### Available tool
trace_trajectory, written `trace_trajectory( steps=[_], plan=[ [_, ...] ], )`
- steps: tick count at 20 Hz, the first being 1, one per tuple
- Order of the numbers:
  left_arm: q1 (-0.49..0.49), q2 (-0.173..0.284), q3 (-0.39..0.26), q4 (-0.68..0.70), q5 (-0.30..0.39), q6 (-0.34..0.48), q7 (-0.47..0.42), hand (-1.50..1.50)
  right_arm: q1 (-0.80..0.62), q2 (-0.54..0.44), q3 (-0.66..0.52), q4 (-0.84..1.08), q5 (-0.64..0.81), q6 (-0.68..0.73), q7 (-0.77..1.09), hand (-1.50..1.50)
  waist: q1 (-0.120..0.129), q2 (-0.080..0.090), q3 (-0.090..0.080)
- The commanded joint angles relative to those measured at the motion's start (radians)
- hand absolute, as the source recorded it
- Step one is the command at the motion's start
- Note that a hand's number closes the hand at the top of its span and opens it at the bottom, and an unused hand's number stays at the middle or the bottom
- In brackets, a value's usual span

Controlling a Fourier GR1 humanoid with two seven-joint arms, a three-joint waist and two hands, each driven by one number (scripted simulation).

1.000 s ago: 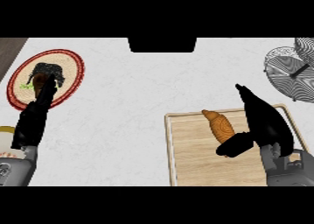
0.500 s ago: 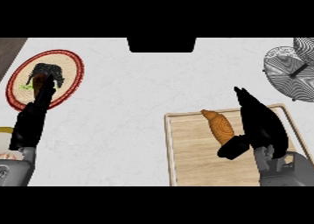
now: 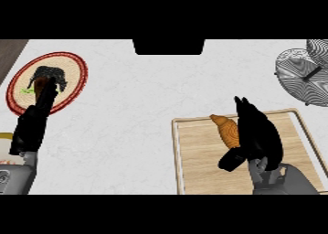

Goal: Pick the croissant from the tray and place it in the tiered basket

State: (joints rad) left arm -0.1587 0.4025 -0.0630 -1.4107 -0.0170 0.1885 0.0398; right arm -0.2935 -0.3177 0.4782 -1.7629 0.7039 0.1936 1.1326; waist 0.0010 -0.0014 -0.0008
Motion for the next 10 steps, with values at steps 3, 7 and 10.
trace_trajectory(
  steps=[3, 7, 10],
  plan=[
    [-0.008, 0.005, 0.033, 0.003, -0.009, -0.012, -0.002, 0.0, 0.001, 0.054, -0.043, -0.007, 0.025, 0.093, 0.161, -1.5, -0.003, 0.0, 0.0],
    [0.057, -0.008, 0.011, -0.092, -0.023, -0.017, 0.029, 0.0, 0.023, 0.094, -0.056, 0.043, 0.056, 0.078, 0.134, -1.5, 0.004, -0.001, 0.0],
    [0.051, -0.032, 0.029, -0.033, -0.028, -0.03, -0.033, 0.0, 0.04, 0.105, -0.085, 0.076, 0.081, 0.054, 0.058, -1.5, 0.0, 0.001, 0.0]
  ],
)
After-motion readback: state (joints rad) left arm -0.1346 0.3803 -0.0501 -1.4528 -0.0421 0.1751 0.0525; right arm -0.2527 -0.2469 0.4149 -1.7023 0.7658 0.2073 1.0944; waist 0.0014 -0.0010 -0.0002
